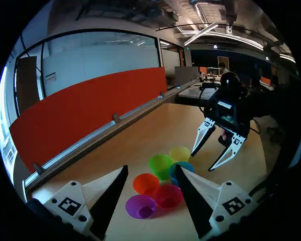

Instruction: Pour water

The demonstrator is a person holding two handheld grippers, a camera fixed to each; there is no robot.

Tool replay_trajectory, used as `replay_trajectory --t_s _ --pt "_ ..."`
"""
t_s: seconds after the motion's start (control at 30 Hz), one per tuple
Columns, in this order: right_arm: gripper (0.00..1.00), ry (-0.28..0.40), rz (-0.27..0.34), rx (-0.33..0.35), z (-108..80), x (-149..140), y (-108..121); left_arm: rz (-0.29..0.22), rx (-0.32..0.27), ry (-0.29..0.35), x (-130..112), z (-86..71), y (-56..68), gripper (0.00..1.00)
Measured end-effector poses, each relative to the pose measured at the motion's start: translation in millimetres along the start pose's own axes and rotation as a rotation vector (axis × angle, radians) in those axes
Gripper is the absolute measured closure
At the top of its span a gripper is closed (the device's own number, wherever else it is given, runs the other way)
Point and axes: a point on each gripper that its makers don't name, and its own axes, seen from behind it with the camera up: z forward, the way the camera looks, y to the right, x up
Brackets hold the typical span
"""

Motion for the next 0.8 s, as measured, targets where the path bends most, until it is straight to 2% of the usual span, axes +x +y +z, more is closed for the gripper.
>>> replay_trajectory --t_s 0.8 --pt "0.01 -0.045 0.001 0.018 23.9 -13.4 -2.3 0.020 -0.034 -0.037 -14.3 25.3 3.4 0.14"
